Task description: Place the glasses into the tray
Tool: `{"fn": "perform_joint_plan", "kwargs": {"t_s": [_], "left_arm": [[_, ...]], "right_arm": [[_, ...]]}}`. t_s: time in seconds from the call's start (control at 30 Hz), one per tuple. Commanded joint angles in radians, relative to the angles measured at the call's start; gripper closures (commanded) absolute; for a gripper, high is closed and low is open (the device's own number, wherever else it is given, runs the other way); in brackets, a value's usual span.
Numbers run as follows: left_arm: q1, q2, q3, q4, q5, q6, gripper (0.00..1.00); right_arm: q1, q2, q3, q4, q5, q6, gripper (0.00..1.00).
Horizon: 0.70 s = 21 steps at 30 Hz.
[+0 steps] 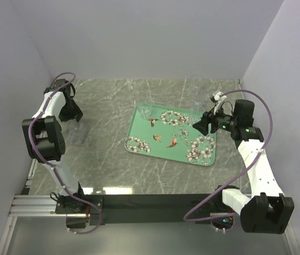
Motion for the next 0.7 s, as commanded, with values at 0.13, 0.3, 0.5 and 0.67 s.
{"fn": "perform_joint_plan", "kwargs": {"t_s": [0.13,0.3,0.5,0.67], "left_arm": [[-0.027,0.015,0.096,-0.066,-0.096,0.065,0.22],[-0.034,0.032,0.087,-0.066,-0.118,0.069,0.30],[-0.034,0.042,0.068,-0.052,-0.078,0.091,0.30],[-0.034,0.062,0.059,-0.046,-0.041,0.112,0.32]], "right_arm": [[-0.007,-0.028,-0.001,0.033,-0.024,0.004,0.32],[-0.007,-0.030,-0.001,0.033,-0.029,0.005,0.32],[-0.007,-0.036,-0.002,0.035,-0.032,0.007,0.32],[-0.007,-0.039,-0.002,0.035,-0.032,0.007,0.32]]}}
